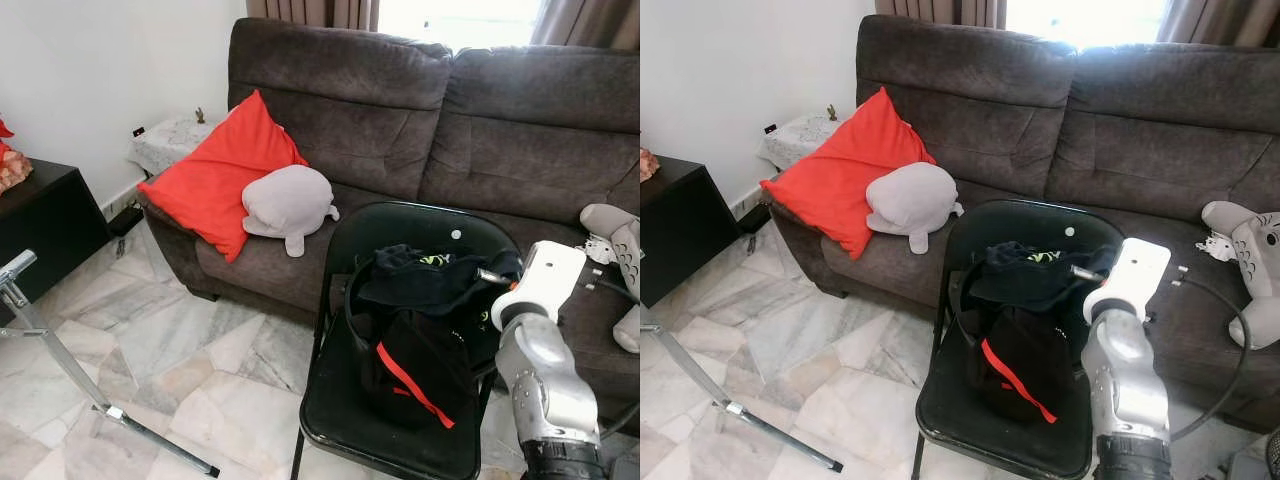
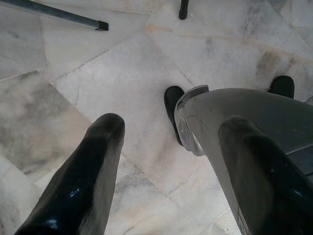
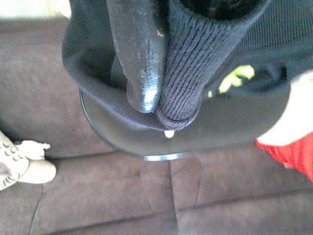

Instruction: Hang hanger

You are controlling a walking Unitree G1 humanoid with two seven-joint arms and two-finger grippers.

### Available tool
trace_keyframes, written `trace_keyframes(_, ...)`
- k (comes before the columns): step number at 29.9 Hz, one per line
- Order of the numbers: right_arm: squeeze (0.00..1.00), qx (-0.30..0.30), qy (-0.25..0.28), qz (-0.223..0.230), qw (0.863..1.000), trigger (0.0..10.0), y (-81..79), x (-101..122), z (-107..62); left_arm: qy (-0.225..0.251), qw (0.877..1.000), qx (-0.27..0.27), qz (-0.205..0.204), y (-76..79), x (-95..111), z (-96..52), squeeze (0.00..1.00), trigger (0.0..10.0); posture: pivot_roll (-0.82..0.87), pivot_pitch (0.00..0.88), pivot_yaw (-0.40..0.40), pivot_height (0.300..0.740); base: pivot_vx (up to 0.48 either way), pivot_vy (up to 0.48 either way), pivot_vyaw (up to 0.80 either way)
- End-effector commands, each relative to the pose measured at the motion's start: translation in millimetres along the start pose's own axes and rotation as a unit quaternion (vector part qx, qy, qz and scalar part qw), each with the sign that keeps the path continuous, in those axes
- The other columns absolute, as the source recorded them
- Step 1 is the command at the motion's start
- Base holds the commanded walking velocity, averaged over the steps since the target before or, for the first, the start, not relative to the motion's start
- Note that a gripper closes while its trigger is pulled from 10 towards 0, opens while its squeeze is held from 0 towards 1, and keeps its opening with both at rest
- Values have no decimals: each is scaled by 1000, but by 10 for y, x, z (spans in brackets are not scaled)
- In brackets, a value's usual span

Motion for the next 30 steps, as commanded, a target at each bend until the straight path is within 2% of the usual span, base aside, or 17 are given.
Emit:
trace_keyframes(1, 0, -3, -22, -11, 1000, 0, -19, -110, -53, -16, 1000, 1, 6, -36, -64, -14, 0, 10000, 85, 0, 51, 740, 0, 0, 0)
trace_keyframes(8, 0, -21, -43, 1, 999, 0, -9, -288, -166, -16, 1000, 0, 7, -39, -61, -14, 0, 10000, 81, 0, 53, 740, 0, 0, 0)
trace_keyframes(18, 0, -32, -31, 14, 999, 157, -35, -295, -208, -14, 1000, 0, 8, -40, -53, -13, 0, 10000, 79, 0, 54, 740, 0, 0, 0)
trace_keyframes(19, 0, -33, -29, 15, 999, 4392, -37, -283, -200, -14, 1000, 0, 8, -40, -51, -13, 0, 10000, 78, 0, 54, 740, 0, 0, 0)
trace_keyframes(20, 0, -35, -27, 16, 999, 4392, -37, -268, -190, -13, 1000, 0, 8, -41, -49, -12, 0, 10000, 76, 0, 54, 740, 0, 0, 0)
trace_keyframes(21, 0, -38, -13, 18, 999, 10000, -34, -192, -154, -13, 1000, 1, 8, -45, -47, -12, 0, 10000, 71, 0, 58, 740, 0, 0, 0)
trace_keyframes(22, 0, -38, -13, 18, 999, 10000, -34, -192, -154, -13, 1000, 1, 8, -45, -47, -12, 0, 10000, 71, 0, 58, 740, 0, 0, 0)
trace_keyframes(23, 0, -45, 3, 20, 999, 10000, -20, -99, -119, -13, 1000, 1, 8, -47, -46, -12, 0, 10000, 71, 0, 58, 740, 0, 0, 0)
trace_keyframes(24, 0, -65, 45, 27, 997, 10000, 41, 150, -31, -12, 1000, 3, 9, -52, -38, -11, 0, 10000, 70, 0, 59, 740, 0, 0, 0)
trace_keyframes(26, 0, -79, 82, 15, 993, 10000, 87, 364, 29, -11, 1000, 5, 9, -52, -27, -9, 0, 10000, 72, 0, 55, 740, 0, 0, 0)
trace_keyframes(27, 0, -79, 115, 3, 990, 10000, 83, 553, 64, -10, 1000, 8, 8, -55, -21, -7, 0, 10000, 73, 0, 54, 740, 0, 0, 0)
trace_keyframes(29, 0, -76, 128, 1, 989, 10000, 64, 631, 69, -9, 1000, 9, 7, -56, -20, -7, 0, 10000, 73, 0, 54, 740, 0, 0, 0)
trace_keyframes(30, 0, -68, 148, 0, 987, 10000, 25, 745, 71, -8, 1000, 10, 6, -57, -17, -7, 0, 10000, 74, 0, 54, 740, 0, 0, 0)
Point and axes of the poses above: a point about 5 cm out from each wrist's last joint towards the gripper, its own z axis pointing out of the wrist towards the gripper, its own x axis along the axis of the wrist's last joint, y = z × x, the point moved 3 cm from there along z, pointing out of the wrist towards the gripper, and after that the axes turned 6 degrees about z, right-handed, at the moved point
